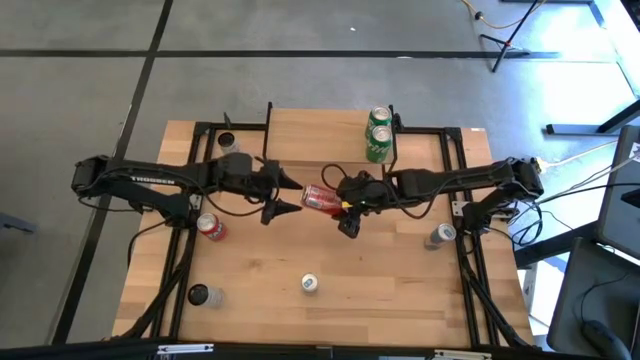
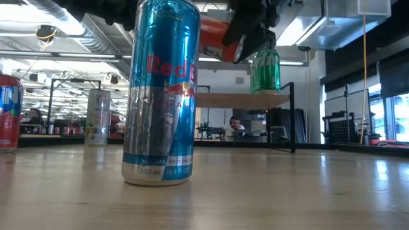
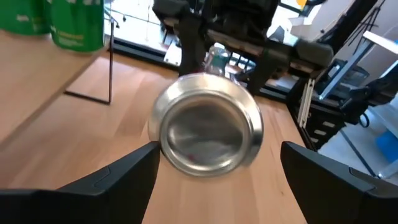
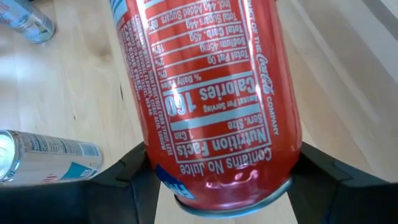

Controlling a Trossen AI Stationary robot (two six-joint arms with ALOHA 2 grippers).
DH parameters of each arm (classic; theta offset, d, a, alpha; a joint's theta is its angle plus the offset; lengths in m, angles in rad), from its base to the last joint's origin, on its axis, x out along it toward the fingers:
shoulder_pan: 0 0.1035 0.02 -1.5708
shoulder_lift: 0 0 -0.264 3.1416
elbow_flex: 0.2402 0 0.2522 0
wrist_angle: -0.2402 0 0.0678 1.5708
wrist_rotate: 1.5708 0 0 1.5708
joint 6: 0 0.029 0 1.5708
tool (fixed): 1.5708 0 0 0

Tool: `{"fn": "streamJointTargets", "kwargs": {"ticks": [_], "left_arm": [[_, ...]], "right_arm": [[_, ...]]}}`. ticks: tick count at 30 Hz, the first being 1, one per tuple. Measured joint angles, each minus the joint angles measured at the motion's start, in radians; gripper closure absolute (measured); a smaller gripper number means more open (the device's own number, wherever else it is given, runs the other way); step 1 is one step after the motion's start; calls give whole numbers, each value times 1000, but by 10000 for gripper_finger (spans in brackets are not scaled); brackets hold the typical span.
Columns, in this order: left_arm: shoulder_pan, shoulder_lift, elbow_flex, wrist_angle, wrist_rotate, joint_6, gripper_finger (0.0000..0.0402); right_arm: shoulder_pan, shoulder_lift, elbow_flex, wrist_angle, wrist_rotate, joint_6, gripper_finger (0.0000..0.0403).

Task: Place canned beverage on shelf
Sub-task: Put the right orange soda can on the shelf

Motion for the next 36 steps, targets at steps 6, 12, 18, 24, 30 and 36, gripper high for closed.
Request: {"fn": "streamJointTargets", "kwargs": {"ticks": [6, 12, 18, 24, 30, 36], "left_arm": [[0, 8, 0, 17, -66, 8, 75], [-17, 27, 0, 85, -28, 6, 75], [-23, 60, 0, 141, -22, -11, 75], [-24, 78, 0, 161, -15, -44, 83], [-24, 78, 0, 162, -8, -47, 117], [-23, 59, 0, 160, -5, -93, 130]], "right_arm": [[0, 0, 0, 23, 0, 1, 158], [1, 0, 0, 71, -32, -16, 158], [0, 0, 2, 77, -28, -26, 157], [1, 0, 2, 73, -37, -30, 157], [1, 0, 1, 77, -38, -31, 157], [-1, -8, 20, 49, -80, -30, 118]]}}
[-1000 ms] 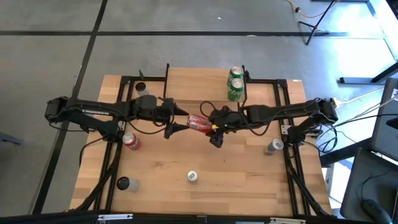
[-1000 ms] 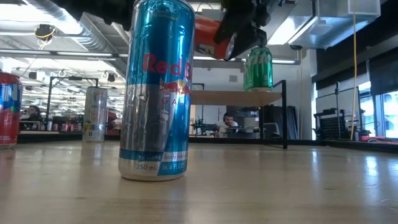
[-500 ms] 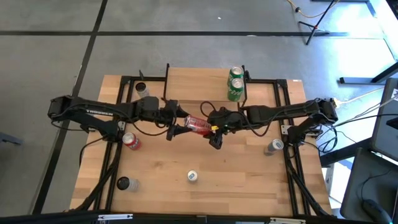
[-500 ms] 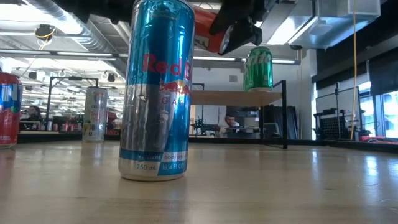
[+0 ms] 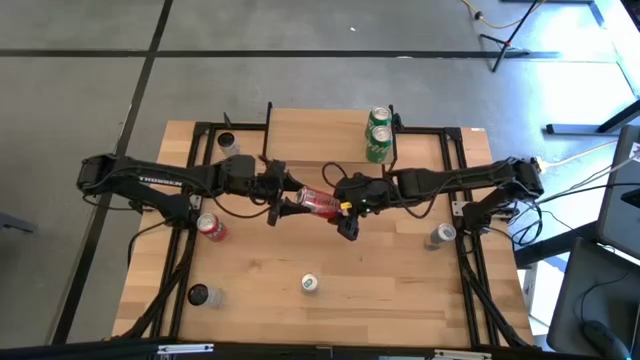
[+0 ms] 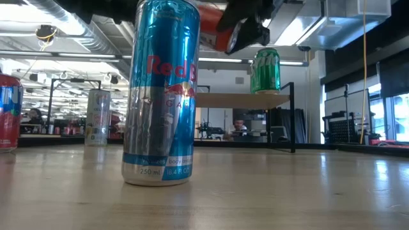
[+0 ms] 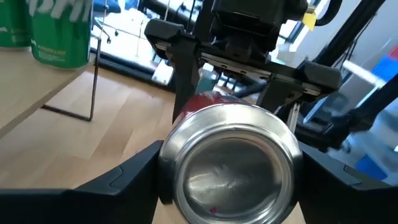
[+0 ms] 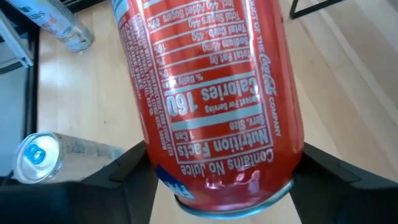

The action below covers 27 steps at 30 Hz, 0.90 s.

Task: Place canned beverage on shelf
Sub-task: Put the right orange soda can on the shelf

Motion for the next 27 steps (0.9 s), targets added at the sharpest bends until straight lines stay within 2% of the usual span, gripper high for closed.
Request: {"fn": "streamJointTargets", "kwargs": {"ticks": [4, 8, 12, 16, 20, 23, 27], "left_arm": [[21, -82, 9, -16, 8, -58, 130], [61, -183, 37, 4, 7, -103, 130], [115, -267, 40, 85, 21, -189, 130], [165, -279, 40, 295, 100, -324, 130], [222, -248, 41, 547, 137, -500, 130], [252, -196, 41, 704, 132, -631, 130], [261, -131, 72, 853, 98, -775, 130]], "right_arm": [[0, -48, 104, -177, 4, -50, 70], [0, -103, 196, -298, 59, -108, 38], [0, -195, 217, -251, 178, -187, 23], [-11, -242, 216, -112, 274, -303, 21], [-70, -252, 215, 98, 221, -477, 20], [-96, -244, 215, 270, 205, -479, 20], [-114, -209, 214, 509, 129, -483, 20]]}}
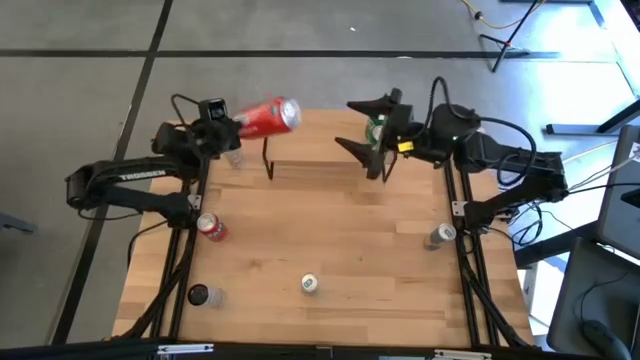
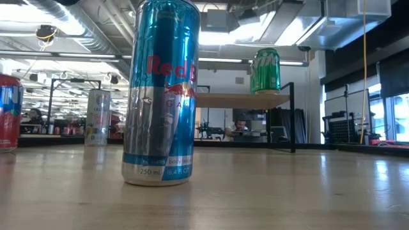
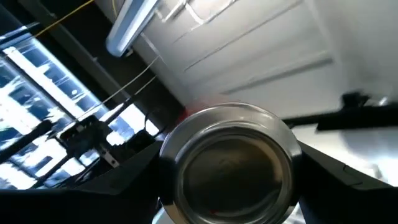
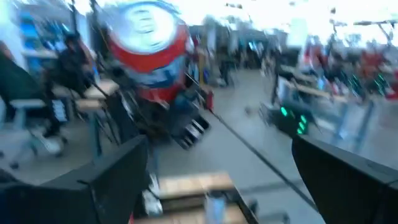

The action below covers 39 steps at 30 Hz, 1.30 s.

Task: Place canned beverage on shelf
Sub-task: Put the right orange soda can on the shelf

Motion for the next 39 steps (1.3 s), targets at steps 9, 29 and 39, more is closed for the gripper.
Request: {"fn": "streamJointTargets", "kwargs": {"ticks": [9, 29, 39], "left_arm": [[-38, 112, 135, 12, 23, -17, 130], [0, 127, 156, -138, 57, -21, 130], [15, 128, 156, -227, 76, -71, 130]], "right_arm": [[-25, 158, -1, 422, -207, -24, 20], [-23, 233, 230, 199, -188, -151, 20], [-23, 234, 239, 112, -172, -171, 71]]}}
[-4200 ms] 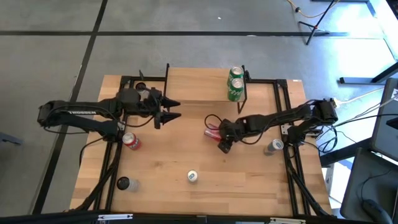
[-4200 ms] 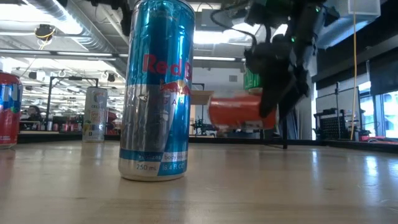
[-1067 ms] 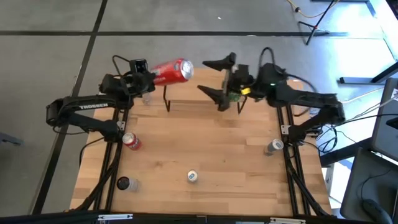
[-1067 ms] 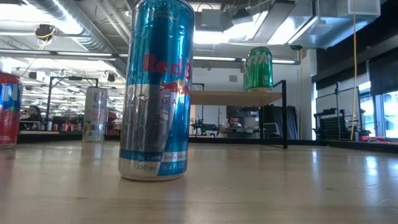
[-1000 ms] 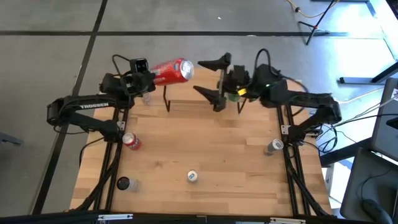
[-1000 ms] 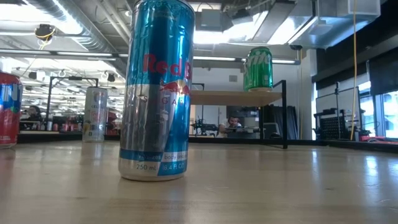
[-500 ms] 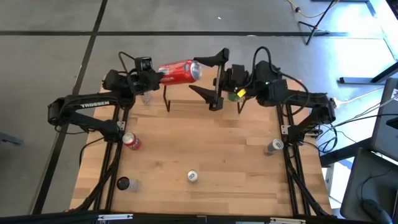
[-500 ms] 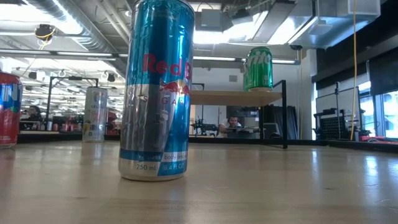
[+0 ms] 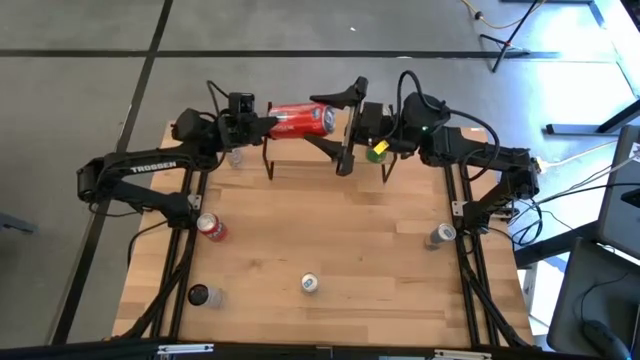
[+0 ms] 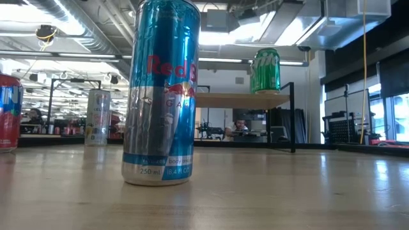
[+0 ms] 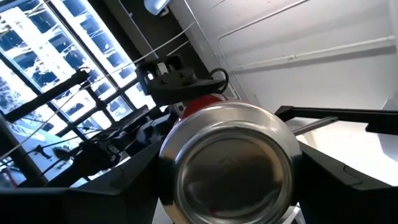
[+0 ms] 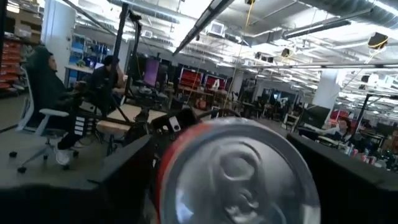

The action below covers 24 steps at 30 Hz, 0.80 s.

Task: Place canned beverage on shelf
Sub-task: Put the right orange soda can on the shelf

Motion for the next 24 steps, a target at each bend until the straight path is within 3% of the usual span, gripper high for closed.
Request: {"fn": "streamJointTargets", "kwargs": {"ticks": [4, 7, 12, 16, 24], "left_arm": [[0, 0, 0, 4, 2, 0, 130], [0, 0, 0, 4, -2, 4, 124], [4, -3, 0, -33, -21, 31, 65], [50, -18, 0, -138, 57, 92, 33], [143, -27, 1, -367, 260, 276, 24]], "right_arm": [[0, 0, 0, -11, 1, -1, 127], [0, 0, 1, -16, 14, -3, 131], [0, -2, 1, -43, 24, -4, 131], [0, -10, 13, -143, 64, 0, 131], [-58, -24, 176, -531, 161, 28, 131]]}}
